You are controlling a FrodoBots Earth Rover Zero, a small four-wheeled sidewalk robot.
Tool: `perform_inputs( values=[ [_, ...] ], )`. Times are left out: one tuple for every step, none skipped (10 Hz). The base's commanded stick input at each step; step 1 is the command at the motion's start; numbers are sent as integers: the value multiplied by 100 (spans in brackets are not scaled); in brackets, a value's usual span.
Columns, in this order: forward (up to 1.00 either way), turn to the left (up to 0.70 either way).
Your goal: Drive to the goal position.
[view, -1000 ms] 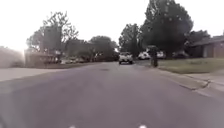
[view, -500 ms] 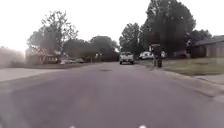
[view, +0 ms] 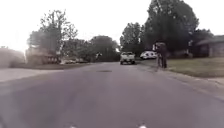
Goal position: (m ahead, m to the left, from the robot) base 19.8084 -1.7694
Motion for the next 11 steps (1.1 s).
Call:
perform_inputs(
  values=[
    [100, -26],
    [100, -36],
    [100, -32],
    [100, -17],
    [100, 0],
    [100, 0],
    [100, 0],
    [100, 0],
    [100, 0],
    [100, 0],
    [100, 0]
  ],
)
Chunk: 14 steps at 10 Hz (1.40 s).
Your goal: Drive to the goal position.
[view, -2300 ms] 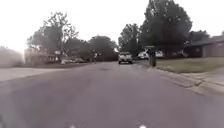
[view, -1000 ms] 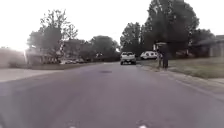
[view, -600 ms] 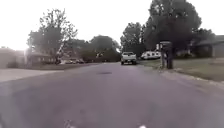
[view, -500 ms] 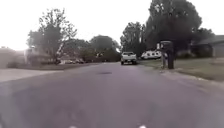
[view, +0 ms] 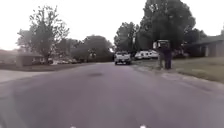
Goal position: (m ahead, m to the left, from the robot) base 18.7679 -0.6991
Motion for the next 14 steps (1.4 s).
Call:
perform_inputs(
  values=[
    [100, 0],
    [100, 0],
    [100, 0],
    [100, 0],
    [100, 0],
    [100, 0],
    [100, 0],
    [100, 0],
    [100, 0],
    [100, 0],
    [100, 0],
    [100, 0],
    [100, 0],
    [100, 0]
  ],
)
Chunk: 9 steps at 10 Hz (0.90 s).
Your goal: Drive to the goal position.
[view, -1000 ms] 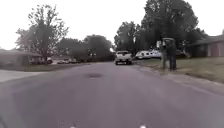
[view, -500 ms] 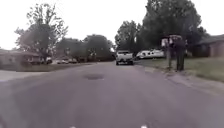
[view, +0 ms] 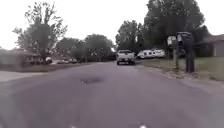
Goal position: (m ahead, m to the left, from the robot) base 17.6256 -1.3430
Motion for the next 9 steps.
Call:
perform_inputs(
  values=[
    [100, 0],
    [100, 0],
    [100, 0],
    [100, 0],
    [100, -19],
    [100, -39],
    [100, -28],
    [100, 0],
    [100, 0]
  ],
)
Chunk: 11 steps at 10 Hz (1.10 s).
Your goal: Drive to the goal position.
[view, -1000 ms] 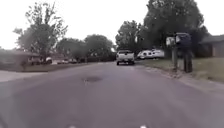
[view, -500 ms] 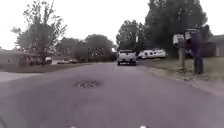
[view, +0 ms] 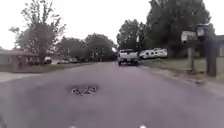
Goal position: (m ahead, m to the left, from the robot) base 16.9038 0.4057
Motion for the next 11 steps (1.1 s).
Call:
perform_inputs(
  values=[
    [100, 0],
    [100, 0],
    [100, 0],
    [100, 0],
    [100, 0],
    [100, 0],
    [100, 0],
    [100, 0],
    [100, 0],
    [100, 0],
    [100, 0]
  ],
)
